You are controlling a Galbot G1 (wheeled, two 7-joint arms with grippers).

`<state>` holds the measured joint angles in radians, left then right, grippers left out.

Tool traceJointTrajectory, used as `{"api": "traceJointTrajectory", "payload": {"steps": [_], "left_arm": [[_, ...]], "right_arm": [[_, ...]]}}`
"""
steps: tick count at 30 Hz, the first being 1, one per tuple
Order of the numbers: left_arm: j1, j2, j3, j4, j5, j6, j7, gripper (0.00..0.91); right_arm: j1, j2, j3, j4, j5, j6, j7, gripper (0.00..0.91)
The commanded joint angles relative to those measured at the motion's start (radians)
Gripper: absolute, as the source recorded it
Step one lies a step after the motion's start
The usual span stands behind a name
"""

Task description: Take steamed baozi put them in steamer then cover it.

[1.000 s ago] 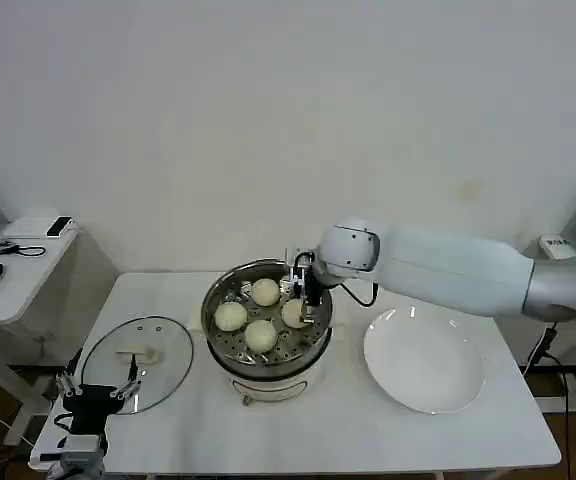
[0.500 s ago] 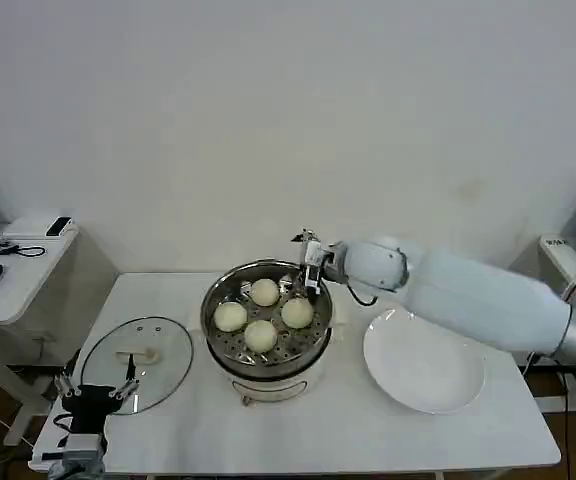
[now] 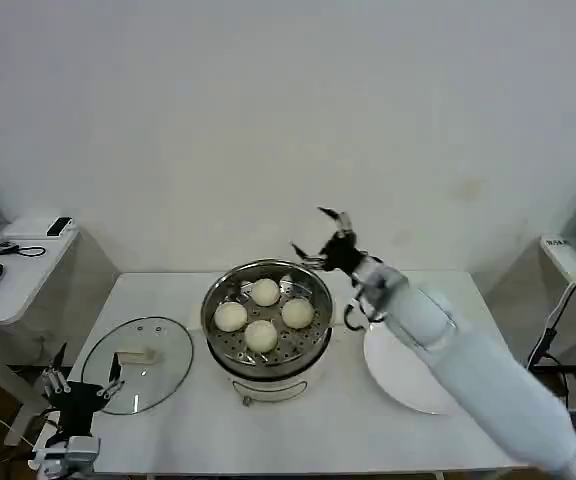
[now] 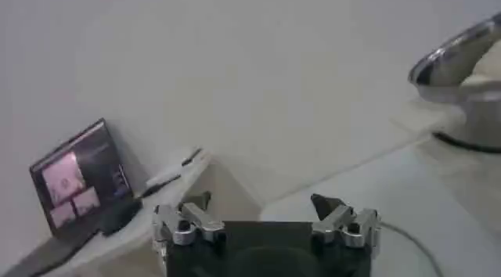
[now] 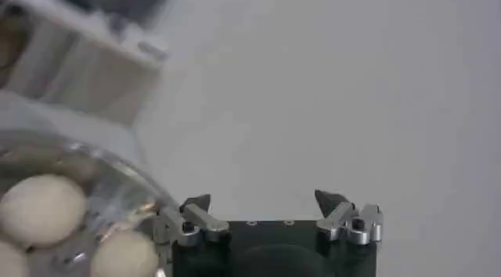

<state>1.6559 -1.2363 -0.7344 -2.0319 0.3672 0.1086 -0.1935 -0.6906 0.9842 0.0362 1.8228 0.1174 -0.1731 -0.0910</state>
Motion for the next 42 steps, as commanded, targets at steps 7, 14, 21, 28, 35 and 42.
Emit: {"api": "traceJointTrajectory", "payload": {"steps": [7, 14, 21, 28, 35, 42], "left_arm": [[0.068, 0.121, -0.004, 0.278, 0.752, -0.139, -0.097, 0.907], [0.006, 0.179, 0.017, 0.441, 0.885, -0.159, -0.165, 0.907], [-0.086, 0.246, 0.071, 0.535, 0.889, -0.169, -0.166, 0.907], [-0.16, 0.27, 0.111, 0.524, 0.874, -0.164, -0.132, 0.907], [-0.222, 0.287, 0.145, 0.523, 0.837, -0.159, -0.104, 0.907], [-0.263, 0.282, 0.187, 0.534, 0.822, -0.155, -0.093, 0.907]], "right_arm": [[-0.893, 0.353, 0.89, 0.206, -0.037, 0.259, -0.096, 0.907], [-0.939, 0.382, 0.925, 0.211, 0.002, 0.258, -0.074, 0.907], [-0.957, 0.413, 0.934, 0.236, -0.002, 0.255, -0.066, 0.907], [-0.97, 0.446, 0.935, 0.221, -0.028, 0.266, -0.06, 0.907], [-0.986, 0.465, 0.929, 0.225, -0.049, 0.273, -0.056, 0.907], [-0.996, 0.483, 0.92, 0.23, -0.076, 0.271, -0.037, 0.907]]}}
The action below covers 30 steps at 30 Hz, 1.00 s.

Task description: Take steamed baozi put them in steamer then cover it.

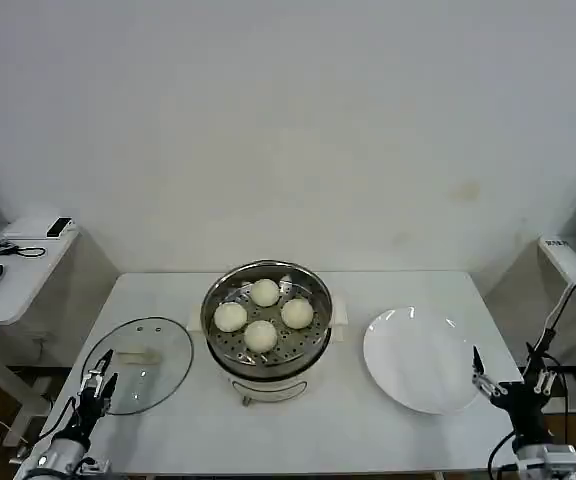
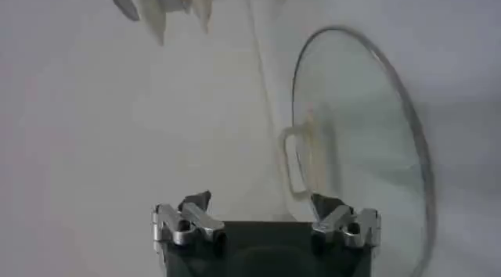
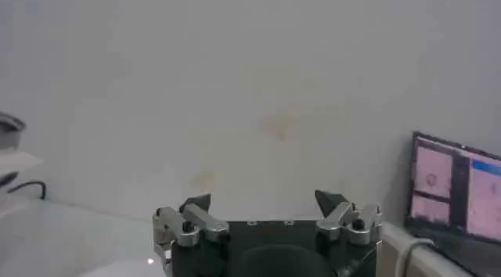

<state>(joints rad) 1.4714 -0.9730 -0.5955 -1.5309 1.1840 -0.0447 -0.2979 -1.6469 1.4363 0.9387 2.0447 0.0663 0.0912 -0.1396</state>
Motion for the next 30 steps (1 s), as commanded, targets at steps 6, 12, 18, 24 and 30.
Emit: {"api": "traceJointTrajectory", "payload": {"steps": [6, 12, 18, 24, 30], "left_arm": [[-0.129, 0.026, 0.075, 0.064, -0.018, -0.003, 0.013, 0.907], [-0.148, 0.024, 0.106, 0.069, -0.034, -0.001, 0.017, 0.907], [-0.185, 0.024, 0.133, 0.101, -0.034, 0.002, 0.023, 0.907], [-0.233, 0.022, 0.151, 0.157, -0.04, 0.001, 0.02, 0.907], [-0.275, 0.01, 0.174, 0.198, -0.045, 0.001, 0.014, 0.907]], "right_arm": [[-0.059, 0.046, 0.023, 0.024, -0.034, 0.011, 0.022, 0.907], [-0.074, 0.063, 0.026, 0.025, -0.056, 0.028, 0.023, 0.907], [-0.083, 0.067, 0.023, 0.028, -0.05, 0.032, 0.021, 0.907], [-0.085, 0.068, 0.028, 0.029, -0.049, 0.033, 0.022, 0.907], [-0.084, 0.071, 0.02, 0.018, -0.037, 0.033, 0.016, 0.907]]}}
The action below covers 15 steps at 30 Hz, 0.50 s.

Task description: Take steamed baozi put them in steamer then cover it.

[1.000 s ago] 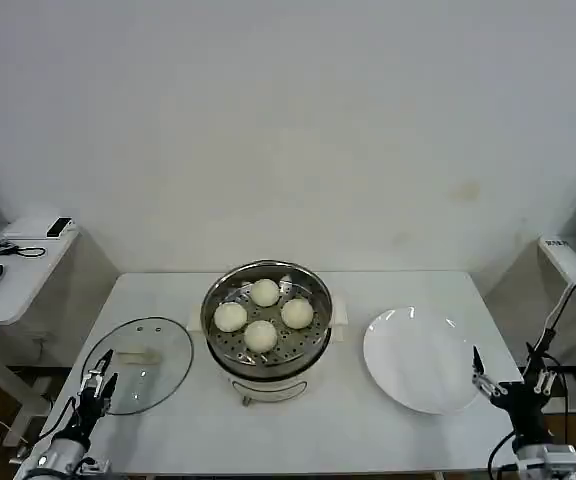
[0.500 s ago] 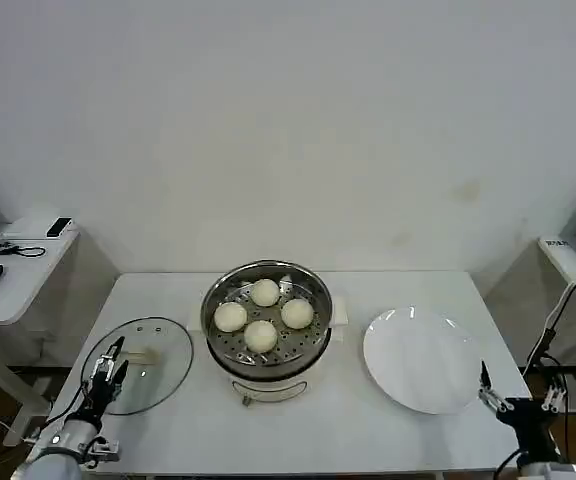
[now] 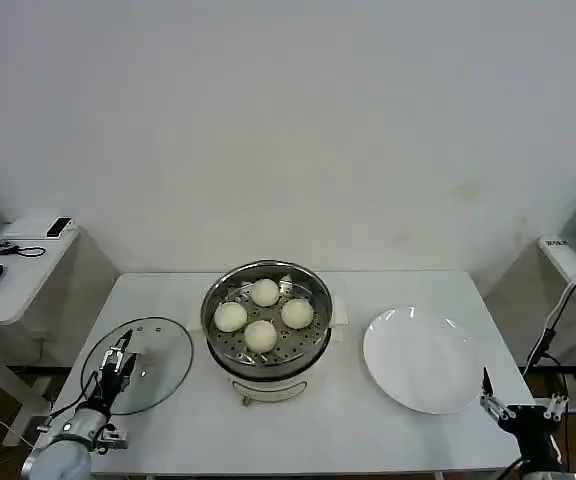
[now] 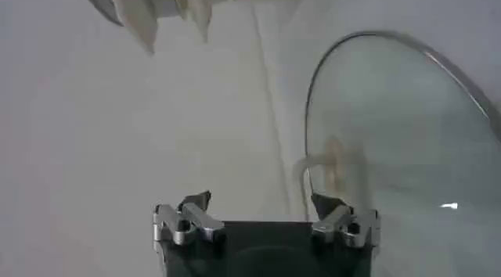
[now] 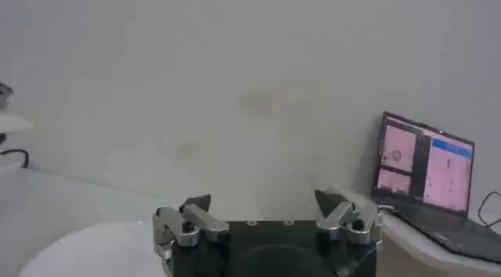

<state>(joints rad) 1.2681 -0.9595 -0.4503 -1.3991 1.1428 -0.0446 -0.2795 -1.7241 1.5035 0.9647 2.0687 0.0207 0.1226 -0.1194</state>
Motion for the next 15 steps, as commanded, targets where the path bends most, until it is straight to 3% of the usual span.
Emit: {"api": "traceJointTrajectory", "payload": {"steps": [1, 3, 4, 5, 7, 8, 15], "left_arm": [[-0.079, -0.007, 0.029, 0.08, -0.001, 0.001, -0.004, 0.907], [-0.091, -0.006, 0.032, 0.092, -0.001, 0.002, 0.0, 0.907], [-0.095, -0.005, 0.034, 0.096, -0.002, 0.002, 0.002, 0.796], [-0.1, -0.005, 0.036, 0.103, -0.002, 0.003, 0.002, 0.665], [-0.111, -0.007, 0.038, 0.121, 0.001, 0.003, 0.001, 0.091], [-0.115, -0.007, 0.04, 0.126, 0.0, 0.002, 0.001, 0.01], [-0.128, -0.006, 0.042, 0.137, 0.002, 0.001, 0.004, 0.0]], "right_arm": [[-0.006, 0.004, -0.006, -0.006, 0.009, 0.002, -0.004, 0.907], [-0.005, 0.003, -0.005, -0.005, 0.014, 0.0, -0.004, 0.907], [-0.004, 0.002, -0.002, -0.006, 0.014, 0.001, -0.004, 0.907], [-0.002, 0.002, 0.0, -0.007, 0.015, 0.0, -0.004, 0.907], [-0.001, 0.001, 0.003, -0.01, 0.015, 0.0, -0.004, 0.907], [0.0, 0.001, 0.003, -0.012, 0.015, 0.0, -0.004, 0.907], [0.003, 0.003, 0.002, -0.016, 0.014, 0.001, -0.003, 0.907]]}}
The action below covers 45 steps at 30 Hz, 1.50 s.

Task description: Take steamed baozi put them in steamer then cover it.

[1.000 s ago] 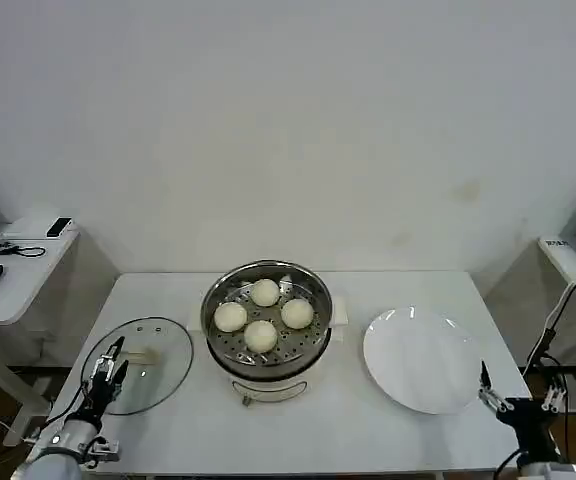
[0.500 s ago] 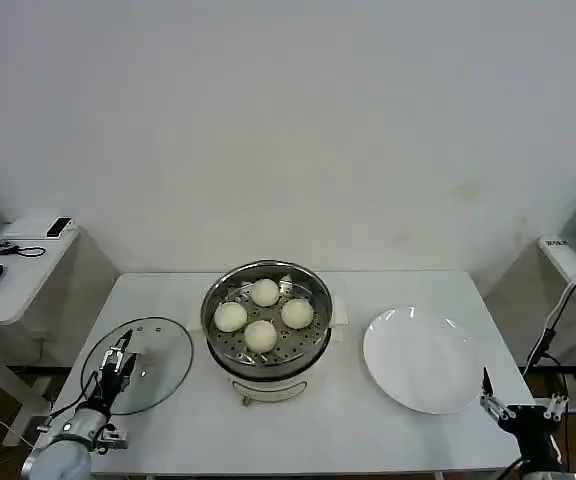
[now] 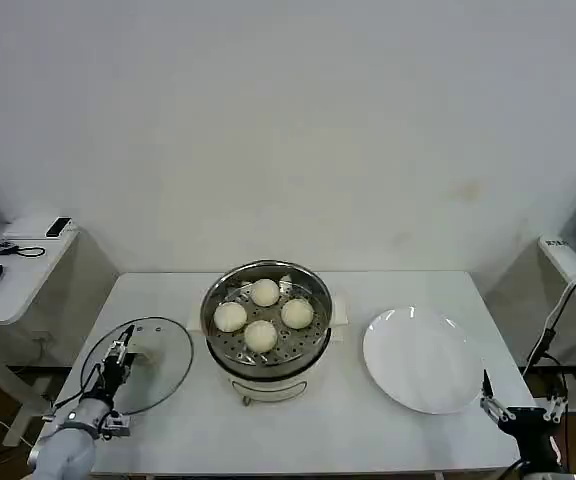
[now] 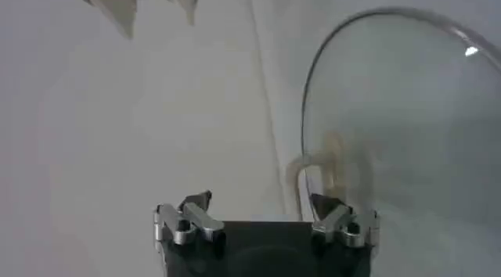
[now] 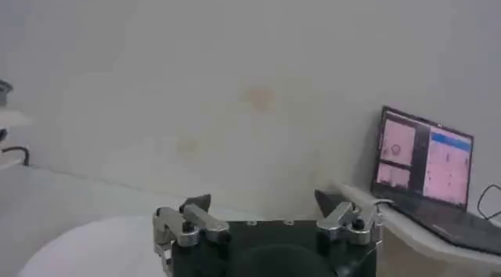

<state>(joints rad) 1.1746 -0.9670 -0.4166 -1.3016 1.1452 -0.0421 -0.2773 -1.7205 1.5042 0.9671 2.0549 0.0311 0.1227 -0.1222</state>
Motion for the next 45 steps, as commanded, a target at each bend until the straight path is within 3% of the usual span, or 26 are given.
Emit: {"api": "traceJointTrajectory", "payload": {"steps": [1, 8, 15, 24, 31, 38, 45], "left_arm": [[-0.035, 0.002, 0.009, 0.039, 0.0, -0.002, 0.002, 0.0], [-0.025, 0.005, -0.001, 0.014, 0.003, -0.005, 0.017, 0.0], [0.046, 0.025, -0.073, -0.132, -0.004, 0.009, 0.038, 0.0], [0.247, -0.014, -0.224, -0.453, -0.117, 0.208, 0.131, 0.0], [0.314, -0.038, -0.293, -0.63, -0.128, 0.317, 0.197, 0.0], [0.291, -0.038, -0.237, -0.796, -0.111, 0.411, 0.277, 0.0], [0.181, -0.012, -0.088, -0.822, -0.099, 0.469, 0.299, 0.0]], "right_arm": [[0.0, 0.003, 0.0, -0.002, 0.003, 0.001, 0.0, 0.907], [0.0, 0.001, -0.001, 0.0, 0.003, 0.003, -0.001, 0.907], [-0.012, -0.003, -0.01, 0.021, -0.002, 0.003, -0.001, 0.907], [-0.015, -0.026, -0.001, -0.003, -0.014, 0.033, -0.025, 0.907], [-0.023, -0.032, 0.0, -0.019, -0.039, 0.05, -0.029, 0.907], [-0.006, -0.036, -0.025, -0.041, -0.079, 0.055, -0.029, 0.907], [0.005, -0.034, -0.046, -0.063, -0.121, 0.061, -0.026, 0.907]]}}
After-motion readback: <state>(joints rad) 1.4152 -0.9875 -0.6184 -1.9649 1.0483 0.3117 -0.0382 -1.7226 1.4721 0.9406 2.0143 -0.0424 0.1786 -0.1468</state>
